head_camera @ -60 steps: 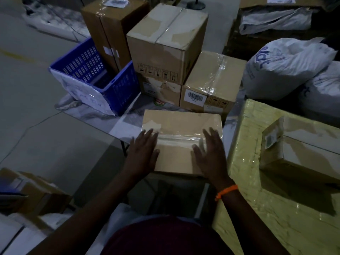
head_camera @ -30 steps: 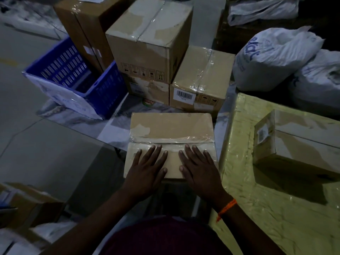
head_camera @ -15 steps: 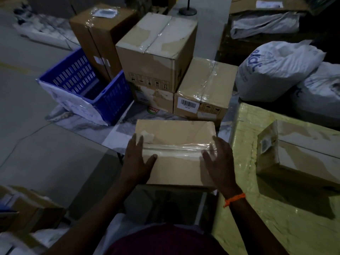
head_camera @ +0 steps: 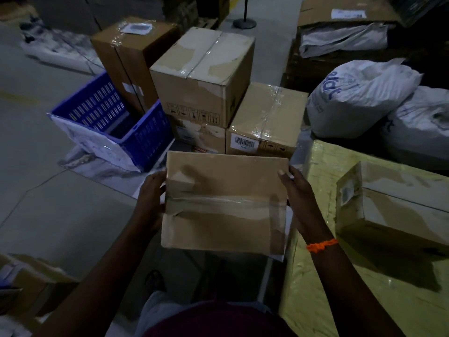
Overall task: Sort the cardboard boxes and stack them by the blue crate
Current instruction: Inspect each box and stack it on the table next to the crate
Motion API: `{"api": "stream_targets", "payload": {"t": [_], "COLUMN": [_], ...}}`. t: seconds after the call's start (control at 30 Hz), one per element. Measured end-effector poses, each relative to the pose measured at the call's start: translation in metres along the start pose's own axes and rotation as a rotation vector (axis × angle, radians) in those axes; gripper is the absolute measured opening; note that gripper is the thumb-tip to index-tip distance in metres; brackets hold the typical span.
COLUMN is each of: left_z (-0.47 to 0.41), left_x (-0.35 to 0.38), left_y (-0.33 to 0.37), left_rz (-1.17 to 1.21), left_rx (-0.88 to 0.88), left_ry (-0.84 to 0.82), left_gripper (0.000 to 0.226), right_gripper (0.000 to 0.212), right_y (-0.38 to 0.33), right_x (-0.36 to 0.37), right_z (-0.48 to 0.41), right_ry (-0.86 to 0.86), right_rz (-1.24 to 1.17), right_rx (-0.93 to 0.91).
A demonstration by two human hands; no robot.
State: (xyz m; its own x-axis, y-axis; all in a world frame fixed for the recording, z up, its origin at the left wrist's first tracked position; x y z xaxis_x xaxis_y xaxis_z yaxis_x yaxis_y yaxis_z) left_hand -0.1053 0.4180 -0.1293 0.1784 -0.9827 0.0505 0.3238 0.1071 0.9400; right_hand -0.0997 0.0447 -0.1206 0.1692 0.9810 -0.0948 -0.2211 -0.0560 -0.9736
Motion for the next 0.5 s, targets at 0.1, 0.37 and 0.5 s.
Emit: {"api": "stream_targets", "payload": {"t": [0.1,0.37,0.5], "left_z": [0.008,0.024,0.023], "left_x": [-0.007,0.001,0.009], "left_y": [-0.004,-0.015,0.000], "left_rz": [0.134,0.122,0.033], "left_rx": [-0.021,-0.070,-0.042], "left_ry": [0.033,0.089,0.054], "left_gripper": [0.049,0.062,0.031], "right_gripper": [0.017,0.052,0.052], "right_y": [-0.004,0.002,-0.005], "right_x": [-0.009,-0.024,-0.020], "right_z": [0.011,0.039,0.037], "right_ry": [0.049,0.252,0.246], "right_rz": [-0.069,-0.119,-0.042], "right_rx": [0.014,0.084,0.046]}}
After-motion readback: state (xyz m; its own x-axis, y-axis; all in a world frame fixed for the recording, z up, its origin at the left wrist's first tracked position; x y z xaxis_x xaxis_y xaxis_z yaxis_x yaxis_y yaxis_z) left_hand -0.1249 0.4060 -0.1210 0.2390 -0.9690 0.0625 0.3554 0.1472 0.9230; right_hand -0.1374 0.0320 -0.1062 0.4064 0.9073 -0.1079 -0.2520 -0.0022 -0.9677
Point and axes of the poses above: each hand's wrist, its own z-axis away from the middle knuckle, its own x-axis out of the palm, y = z × x, the point moved 10 cm from there along -z, towards the middle knuckle, and after that the axes turned 3 degrees about -y, right-handed, at the moved point
